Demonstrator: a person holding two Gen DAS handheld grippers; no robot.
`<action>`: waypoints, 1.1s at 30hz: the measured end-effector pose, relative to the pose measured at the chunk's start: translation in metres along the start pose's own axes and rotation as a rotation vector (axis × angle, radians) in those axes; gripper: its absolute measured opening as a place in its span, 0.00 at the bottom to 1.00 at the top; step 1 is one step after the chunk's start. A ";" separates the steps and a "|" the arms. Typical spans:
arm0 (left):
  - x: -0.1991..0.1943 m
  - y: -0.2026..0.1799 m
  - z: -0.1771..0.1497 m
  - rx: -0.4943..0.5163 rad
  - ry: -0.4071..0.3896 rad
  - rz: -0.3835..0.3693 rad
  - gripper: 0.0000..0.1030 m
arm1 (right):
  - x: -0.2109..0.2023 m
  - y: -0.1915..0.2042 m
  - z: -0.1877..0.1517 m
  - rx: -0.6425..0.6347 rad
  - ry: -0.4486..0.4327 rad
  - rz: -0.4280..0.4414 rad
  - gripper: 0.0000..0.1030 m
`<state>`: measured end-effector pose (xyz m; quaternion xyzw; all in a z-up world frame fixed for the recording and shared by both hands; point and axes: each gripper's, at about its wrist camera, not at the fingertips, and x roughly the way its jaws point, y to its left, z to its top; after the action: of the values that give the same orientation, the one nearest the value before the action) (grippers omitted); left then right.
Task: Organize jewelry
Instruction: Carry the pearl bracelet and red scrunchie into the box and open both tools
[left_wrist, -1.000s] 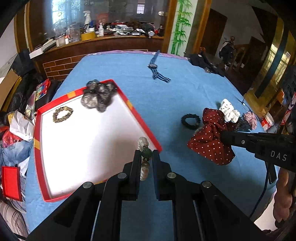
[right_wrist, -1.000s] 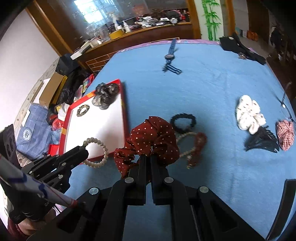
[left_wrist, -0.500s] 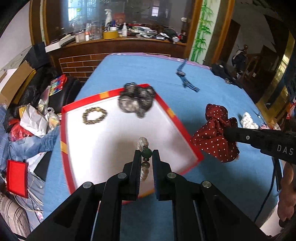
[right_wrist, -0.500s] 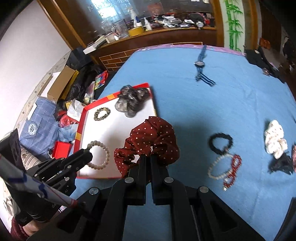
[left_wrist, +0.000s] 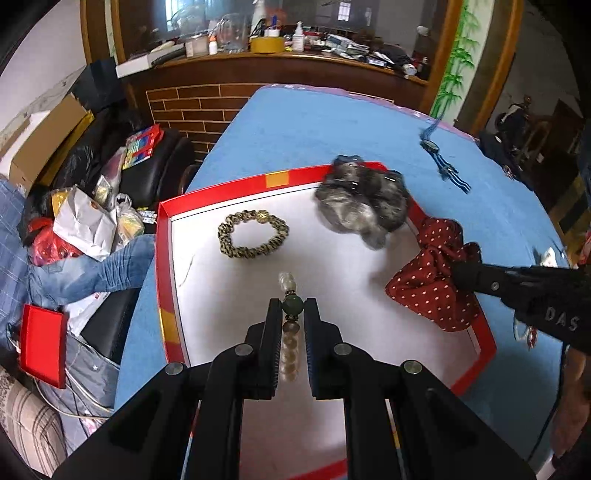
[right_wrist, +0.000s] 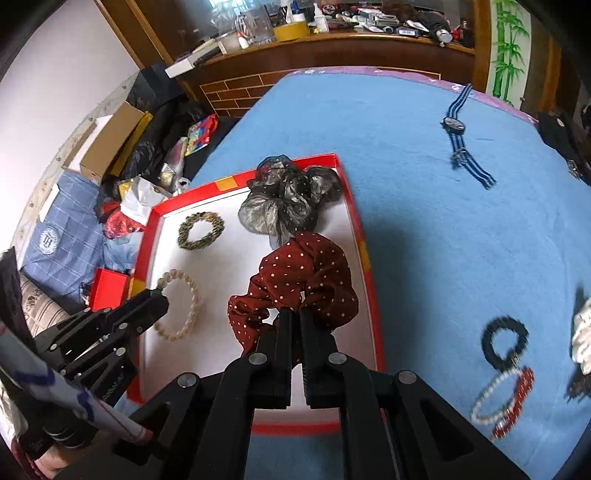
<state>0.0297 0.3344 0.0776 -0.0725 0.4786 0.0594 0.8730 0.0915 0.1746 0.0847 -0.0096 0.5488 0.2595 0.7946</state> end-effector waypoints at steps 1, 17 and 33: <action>0.004 0.002 0.003 0.000 0.003 0.006 0.11 | 0.006 0.000 0.004 0.004 0.005 -0.001 0.05; 0.048 0.025 0.028 -0.074 0.058 0.028 0.13 | 0.051 0.009 0.036 0.009 0.046 0.005 0.10; 0.014 -0.001 -0.027 -0.040 0.072 0.017 0.50 | 0.000 -0.009 -0.025 -0.028 0.071 0.069 0.42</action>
<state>0.0153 0.3294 0.0514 -0.0880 0.5092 0.0736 0.8530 0.0740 0.1594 0.0726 -0.0111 0.5728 0.2941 0.7650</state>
